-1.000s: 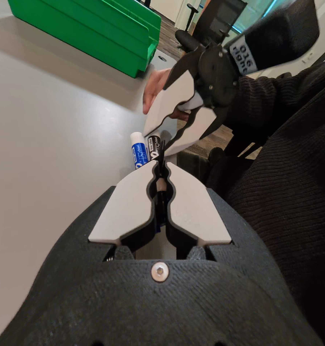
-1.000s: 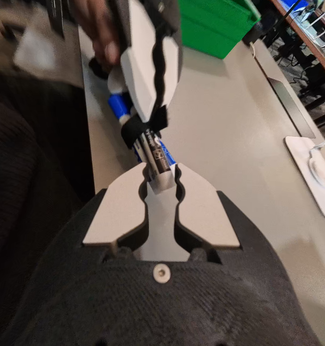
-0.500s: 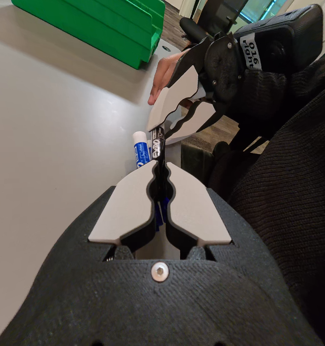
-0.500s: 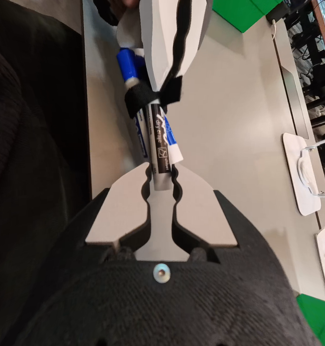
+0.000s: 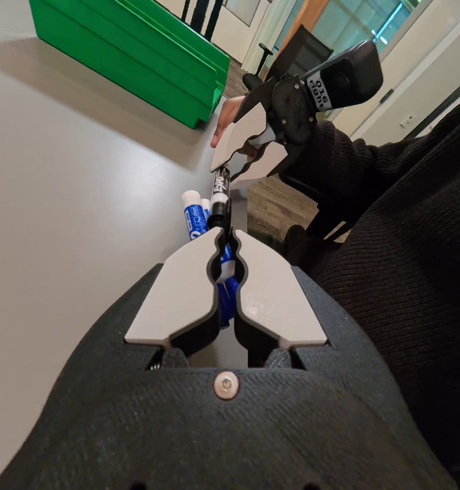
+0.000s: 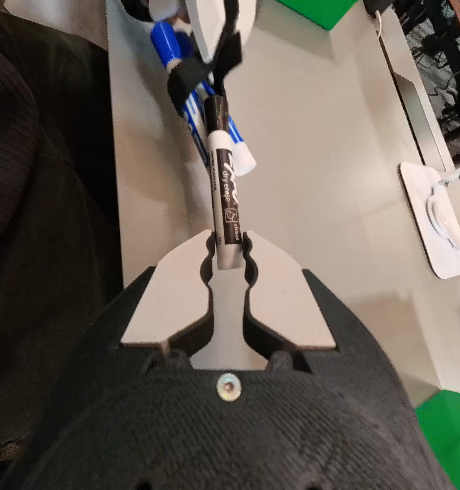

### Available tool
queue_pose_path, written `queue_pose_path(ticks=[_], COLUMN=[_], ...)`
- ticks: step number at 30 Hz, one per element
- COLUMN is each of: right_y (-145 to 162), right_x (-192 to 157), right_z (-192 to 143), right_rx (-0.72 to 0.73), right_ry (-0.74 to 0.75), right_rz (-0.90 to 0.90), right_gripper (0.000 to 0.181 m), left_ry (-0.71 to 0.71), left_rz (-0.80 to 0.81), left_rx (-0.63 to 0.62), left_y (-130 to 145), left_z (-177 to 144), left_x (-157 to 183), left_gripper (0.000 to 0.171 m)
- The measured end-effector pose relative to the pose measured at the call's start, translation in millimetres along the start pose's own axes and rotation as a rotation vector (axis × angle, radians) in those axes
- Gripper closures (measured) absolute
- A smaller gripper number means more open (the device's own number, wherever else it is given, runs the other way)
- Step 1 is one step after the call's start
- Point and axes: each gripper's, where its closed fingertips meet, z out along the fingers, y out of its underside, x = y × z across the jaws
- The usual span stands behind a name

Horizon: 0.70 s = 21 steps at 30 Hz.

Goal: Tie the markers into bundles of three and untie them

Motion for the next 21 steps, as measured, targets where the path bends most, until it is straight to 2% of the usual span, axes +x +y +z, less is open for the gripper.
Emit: queue_pose_path(ticks=[6,11,14,17,19,21], right_y=[4,4,11,22,41,73], right_x=[21,49,82,116,137,151], right_z=[-16,-28,-46,-79,-109,-138], right_rx=[0.069,0.086,0.081,0.094,0.072,-0.003], right_ry=[0.049,0.193,0.365,0.532,0.658,0.772], right_rz=[0.141,0.21,0.324,0.468,0.561,0.636], right_gripper=[0.162,0.162,0.162,0.162,0.162,0.162], left_ry=[-0.014,-0.018,-0.017,-0.014,-0.013,-0.007], left_rz=[-0.02,-0.011,-0.012,-0.015,-0.02,-0.026], left_rx=[0.03,0.026,0.024,0.027,0.031,0.035], left_y=[-4,-4,-3,-3,-4,-4], left_z=[-6,-5,-4,-4,-5,-4], left_x=[-7,-6,-6,-6,-5,-4], left_gripper=[0.168,0.168,0.168,0.168,0.168,0.168])
